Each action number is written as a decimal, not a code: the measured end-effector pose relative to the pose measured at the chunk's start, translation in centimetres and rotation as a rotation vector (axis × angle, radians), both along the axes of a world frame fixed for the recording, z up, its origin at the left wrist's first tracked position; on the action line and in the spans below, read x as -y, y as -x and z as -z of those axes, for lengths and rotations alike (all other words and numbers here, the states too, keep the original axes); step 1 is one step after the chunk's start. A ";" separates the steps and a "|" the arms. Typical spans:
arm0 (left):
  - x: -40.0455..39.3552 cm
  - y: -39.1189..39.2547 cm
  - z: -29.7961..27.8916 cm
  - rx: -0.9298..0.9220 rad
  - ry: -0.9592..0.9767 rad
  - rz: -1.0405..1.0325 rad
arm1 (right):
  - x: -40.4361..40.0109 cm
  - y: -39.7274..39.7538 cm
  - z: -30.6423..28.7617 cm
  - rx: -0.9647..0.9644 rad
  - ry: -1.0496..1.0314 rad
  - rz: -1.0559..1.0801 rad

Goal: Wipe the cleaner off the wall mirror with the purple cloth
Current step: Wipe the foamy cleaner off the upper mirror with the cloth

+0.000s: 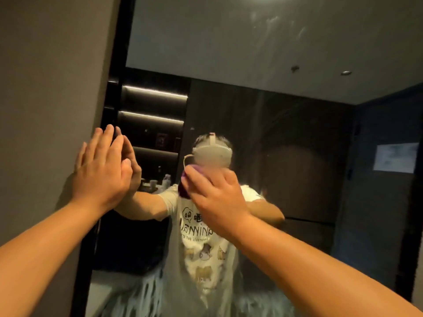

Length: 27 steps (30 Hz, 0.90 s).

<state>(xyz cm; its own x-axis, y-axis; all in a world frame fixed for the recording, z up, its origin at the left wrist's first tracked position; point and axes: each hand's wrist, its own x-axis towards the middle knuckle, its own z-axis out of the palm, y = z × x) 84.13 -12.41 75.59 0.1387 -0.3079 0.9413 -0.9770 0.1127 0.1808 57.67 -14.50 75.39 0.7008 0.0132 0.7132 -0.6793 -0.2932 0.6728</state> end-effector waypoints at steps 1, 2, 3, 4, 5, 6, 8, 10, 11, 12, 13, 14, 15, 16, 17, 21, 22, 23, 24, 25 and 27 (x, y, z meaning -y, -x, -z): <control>0.2 -0.4 0.2 0.022 0.006 0.013 | 0.0 0.1 1.9 -0.095 -0.022 -0.019; 0.4 -0.9 0.4 0.047 0.011 0.027 | -0.3 0.4 3.1 -0.188 -0.048 -0.024; 0.5 -1.5 0.5 0.074 0.018 0.039 | -0.4 0.9 3.7 -0.265 -0.067 -0.034; 0.7 -2.1 0.6 0.101 0.024 0.048 | -0.6 1.6 3.4 -0.307 -0.093 -0.053; 0.9 -2.6 0.6 0.123 0.031 0.058 | -0.9 2.4 2.5 -0.282 -0.093 -0.100; 1.2 -3.0 0.7 0.136 0.041 0.074 | -1.8 3.4 0.7 -0.192 -0.074 -0.173; 1.6 -3.4 0.9 0.133 0.065 0.120 | -3.4 6.8 -4.1 0.136 -0.010 -0.272; 1.8 -3.5 1.0 0.118 0.080 0.172 | -4.0 11.0 -8.1 0.481 0.017 -0.169; 1.9 -3.5 1.1 0.115 0.083 0.192 | -3.8 12.3 -9.0 0.605 0.042 -0.057; 2.1 -3.5 1.0 0.116 0.085 0.207 | -3.3 12.5 -8.9 0.686 0.047 0.039; 2.1 -3.5 1.0 0.117 0.084 0.215 | -2.4 11.9 -7.5 0.712 0.038 0.099; 2.2 -3.7 1.0 0.115 0.082 0.219 | -1.6 10.4 -5.5 0.692 0.005 0.112; 2.3 -3.7 0.9 0.110 0.079 0.222 | -1.0 8.5 -2.9 0.637 -0.023 0.092; 2.3 -3.8 1.0 0.108 0.075 0.228 | -0.6 6.6 0.1 0.558 -0.038 0.047; 2.3 -3.8 1.0 0.107 0.071 0.235 | -0.1 4.7 3.4 0.461 -0.028 0.009; 2.2 -4.0 1.0 0.116 0.062 0.255 | -1.0 -0.1 12.7 0.103 -0.121 -0.040; 2.2 -4.0 0.9 0.119 0.058 0.254 | -1.3 -0.7 12.8 0.048 -0.163 -0.052; 2.2 -4.1 0.8 0.120 0.055 0.254 | -1.5 -0.8 11.9 0.018 -0.175 -0.093; 2.2 -4.2 0.7 0.117 0.052 0.257 | -1.9 -0.9 9.7 0.028 -0.176 -0.163; 2.3 -4.3 0.7 0.111 0.052 0.262 | -2.4 -0.6 6.4 0.070 -0.140 -0.228; 2.5 -4.4 0.8 0.099 0.056 0.272 | -3.3 1.5 -3.1 0.251 -0.075 -0.320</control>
<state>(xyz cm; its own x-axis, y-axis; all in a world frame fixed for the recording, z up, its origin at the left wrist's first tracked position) 88.50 -14.91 74.75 -0.0352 -0.2680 0.9628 -0.9223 0.3798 0.0720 56.16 -11.23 78.52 0.4740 0.1438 0.8687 -0.6858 -0.5584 0.4667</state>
